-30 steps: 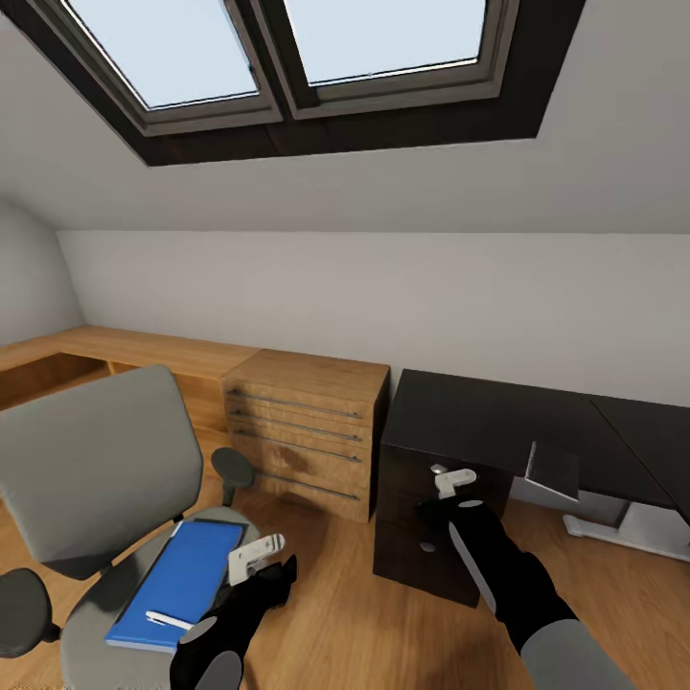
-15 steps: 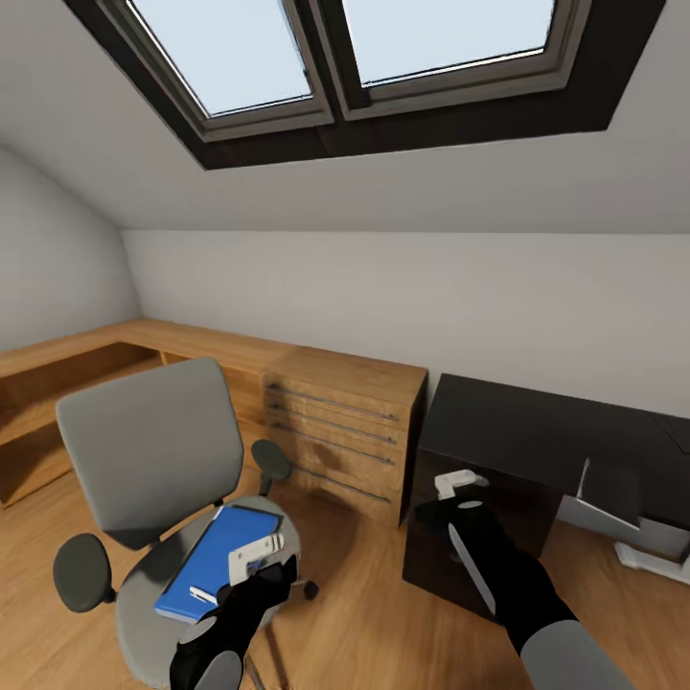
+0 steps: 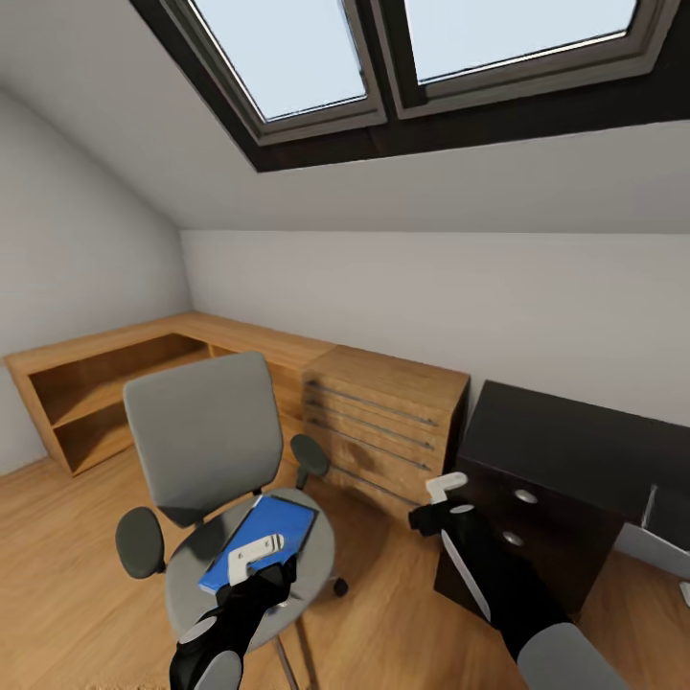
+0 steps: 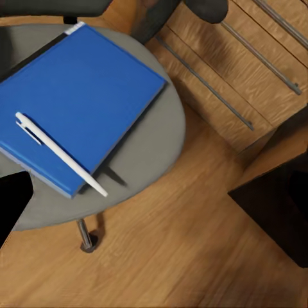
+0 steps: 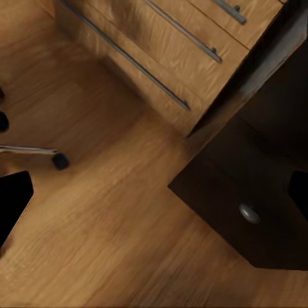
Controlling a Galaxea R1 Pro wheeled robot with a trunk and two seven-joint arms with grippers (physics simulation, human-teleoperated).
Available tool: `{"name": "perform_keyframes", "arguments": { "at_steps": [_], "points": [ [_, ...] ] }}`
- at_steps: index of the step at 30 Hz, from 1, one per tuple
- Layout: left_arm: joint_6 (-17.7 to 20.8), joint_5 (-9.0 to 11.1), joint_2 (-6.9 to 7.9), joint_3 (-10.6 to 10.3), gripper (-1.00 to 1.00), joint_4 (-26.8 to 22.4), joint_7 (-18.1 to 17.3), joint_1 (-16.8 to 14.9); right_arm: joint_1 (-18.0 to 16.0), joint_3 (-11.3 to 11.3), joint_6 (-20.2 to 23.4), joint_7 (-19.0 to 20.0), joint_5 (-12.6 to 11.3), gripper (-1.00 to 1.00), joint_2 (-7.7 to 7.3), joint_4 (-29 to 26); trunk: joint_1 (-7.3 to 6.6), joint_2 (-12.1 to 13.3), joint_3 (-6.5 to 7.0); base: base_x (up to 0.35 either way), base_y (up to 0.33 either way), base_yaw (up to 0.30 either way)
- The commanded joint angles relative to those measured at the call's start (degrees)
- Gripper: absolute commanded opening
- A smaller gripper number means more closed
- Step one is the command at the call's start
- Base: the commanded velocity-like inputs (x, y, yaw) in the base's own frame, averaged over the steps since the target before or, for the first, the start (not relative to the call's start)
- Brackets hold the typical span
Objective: In the bedroom, organize the workspace by keeping the computer under the desk, ensuring the monitor is on the desk, placing the keyboard on the desk next to the monitor, placing the mouse on the desk next to the keyboard, moving the folder from the swivel chair onto the desk next to the mouse, stacking the notebook on top of the folder with the pen on top of the notebook, and positioning the swivel chair next to the desk.
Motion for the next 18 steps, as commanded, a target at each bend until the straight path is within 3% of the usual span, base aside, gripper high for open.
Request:
{"name": "perform_keyframes", "arguments": {
  "at_steps": [1, 11, 15, 18],
  "points": [
    [0.1, 0.3, 0.04, -0.1, 1.0, -0.1, 0.5, -0.1, 0.0, 0.4, 0.3, -0.3, 0.0, 1.0, -0.07, -0.1, 0.0, 0.0, -0.07, 0.0, 0.0, 0.276],
    [-0.1, 0.3, 0.69, 0.4, 1.0, -0.1, 0.5, -0.1, 0.0, 1.2, 0.3, -0.3, 0.0, 1.0, -0.03, 0.8, 0.0, 0.0, -0.23, 0.0, 0.0, 0.276],
    [-0.2, 1.9, 1.51, 4.0, 1.0, -0.2, 0.5, 0.0, 0.0, 3.5, 0.3, -0.3, 0.0, 1.0, -0.06, 0.9, 0.0, 0.0, -0.32, 0.0, 0.0, 0.276],
    [-0.2, 5.1, 1.89, 6.6, 1.0, -0.2, 0.5, 0.1, 0.0, 5.3, 0.3, -0.3, 0.0, 1.0, -0.07, 1.1, 0.0, 0.0, -0.41, 0.0, 0.0, 0.275]
  ]
}}
